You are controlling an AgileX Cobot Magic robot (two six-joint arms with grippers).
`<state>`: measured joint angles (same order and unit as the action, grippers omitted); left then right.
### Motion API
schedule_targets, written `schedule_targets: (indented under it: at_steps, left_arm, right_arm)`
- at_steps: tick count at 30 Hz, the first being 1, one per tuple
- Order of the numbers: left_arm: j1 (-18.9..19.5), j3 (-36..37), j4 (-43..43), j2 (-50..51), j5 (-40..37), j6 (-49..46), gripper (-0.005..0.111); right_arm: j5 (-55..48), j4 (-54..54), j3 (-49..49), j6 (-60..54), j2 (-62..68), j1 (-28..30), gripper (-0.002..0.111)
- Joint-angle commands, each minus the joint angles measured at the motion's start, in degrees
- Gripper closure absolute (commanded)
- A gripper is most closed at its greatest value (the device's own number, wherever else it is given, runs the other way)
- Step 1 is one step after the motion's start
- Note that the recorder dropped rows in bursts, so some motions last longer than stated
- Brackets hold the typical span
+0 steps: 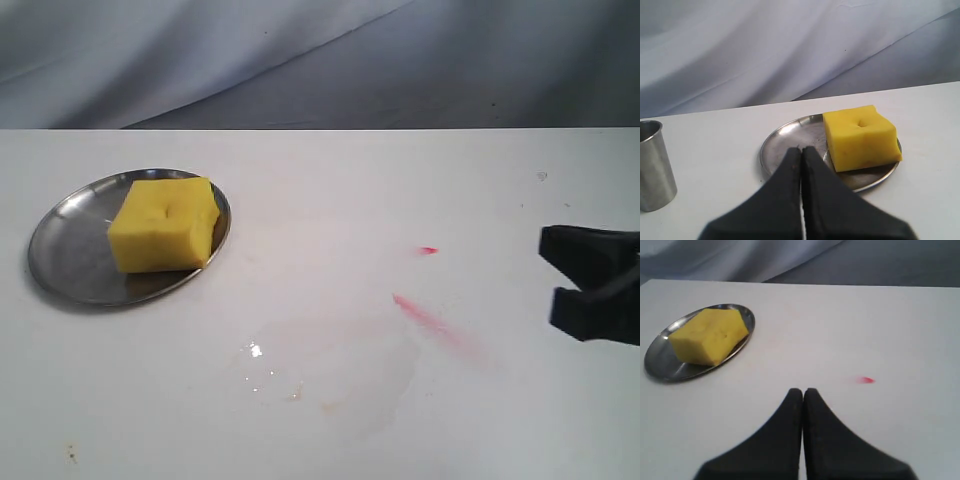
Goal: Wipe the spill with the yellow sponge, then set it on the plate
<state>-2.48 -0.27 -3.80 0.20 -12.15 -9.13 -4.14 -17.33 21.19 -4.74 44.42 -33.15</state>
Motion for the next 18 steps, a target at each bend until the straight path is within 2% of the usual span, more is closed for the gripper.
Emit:
schedule_targets:
  at_steps: [1, 7, 14, 18]
  left_arm:
    - [-0.33, 0.27, -0.15, -0.20, 0.37, -0.02, 0.107]
    - [-0.33, 0.27, -0.15, -0.20, 0.37, -0.02, 0.107]
    - [-0.33, 0.27, -0.15, -0.20, 0.37, -0.02, 0.107]
    - [-0.33, 0.27, -0.15, -0.20, 0.37, -0.02, 0.107]
  right_arm:
    - [0.72, 9.11, -5.99, 7.60, -8.49, 6.16, 0.108]
    - [0.72, 12.47, -13.93, 8.85, -18.80, 14.14, 0.108]
    - [1.14, 14.54, -20.65, 11.69, -29.72, 18.68, 0.108]
    - [0.70, 16.50, -21.19, 11.69, -37.01, 20.94, 0.108]
